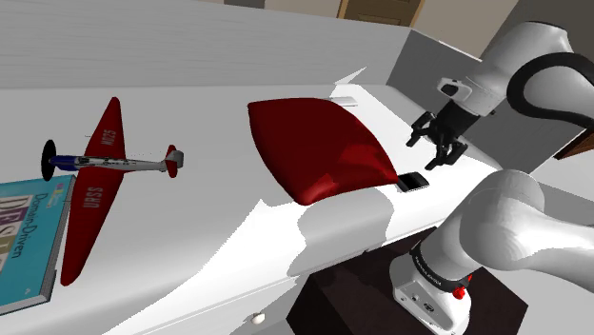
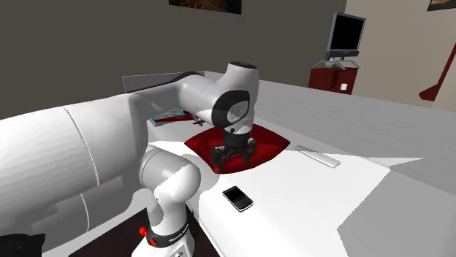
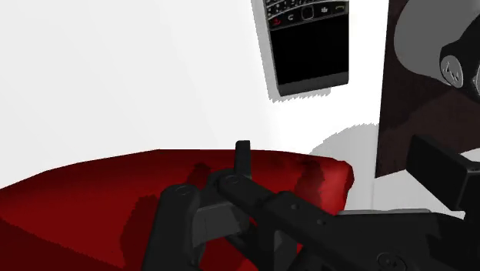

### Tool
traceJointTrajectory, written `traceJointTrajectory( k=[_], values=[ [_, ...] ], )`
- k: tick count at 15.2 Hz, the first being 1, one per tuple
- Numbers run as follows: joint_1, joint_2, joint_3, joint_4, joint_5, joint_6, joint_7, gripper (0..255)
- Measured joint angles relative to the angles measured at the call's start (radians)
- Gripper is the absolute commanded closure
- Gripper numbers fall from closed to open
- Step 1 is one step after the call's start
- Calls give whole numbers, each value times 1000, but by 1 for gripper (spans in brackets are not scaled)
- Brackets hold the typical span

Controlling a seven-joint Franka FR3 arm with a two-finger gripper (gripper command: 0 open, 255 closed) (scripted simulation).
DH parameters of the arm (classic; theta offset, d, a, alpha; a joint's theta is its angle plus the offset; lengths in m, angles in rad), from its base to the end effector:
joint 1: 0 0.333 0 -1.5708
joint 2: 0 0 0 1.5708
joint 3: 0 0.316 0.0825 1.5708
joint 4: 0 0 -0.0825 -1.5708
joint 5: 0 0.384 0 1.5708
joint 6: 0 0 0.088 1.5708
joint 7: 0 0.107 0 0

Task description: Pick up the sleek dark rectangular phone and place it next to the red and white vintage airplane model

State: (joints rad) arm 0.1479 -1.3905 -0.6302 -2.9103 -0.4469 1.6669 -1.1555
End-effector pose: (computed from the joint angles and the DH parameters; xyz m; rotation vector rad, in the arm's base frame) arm 0.1939 -0.1172 0.4295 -2.5436 -1.6670 -0.2743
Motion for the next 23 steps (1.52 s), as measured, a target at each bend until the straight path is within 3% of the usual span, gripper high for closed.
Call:
traceJointTrajectory(
  k=[4, 6, 13, 19, 20, 23],
  values=[
    [-26, 3, -211, -18, -171, -15, -269, 0],
    [-23, 15, -278, -22, -227, -11, -354, 0],
    [-40, 53, -386, -81, -328, 72, -381, 0],
    [-46, 55, -397, -89, -339, 80, -383, 0],
    [-46, 55, -397, -89, -339, 80, -383, 255],
    [-46, 54, -395, -87, -336, 76, -382, 255]
  ],
)
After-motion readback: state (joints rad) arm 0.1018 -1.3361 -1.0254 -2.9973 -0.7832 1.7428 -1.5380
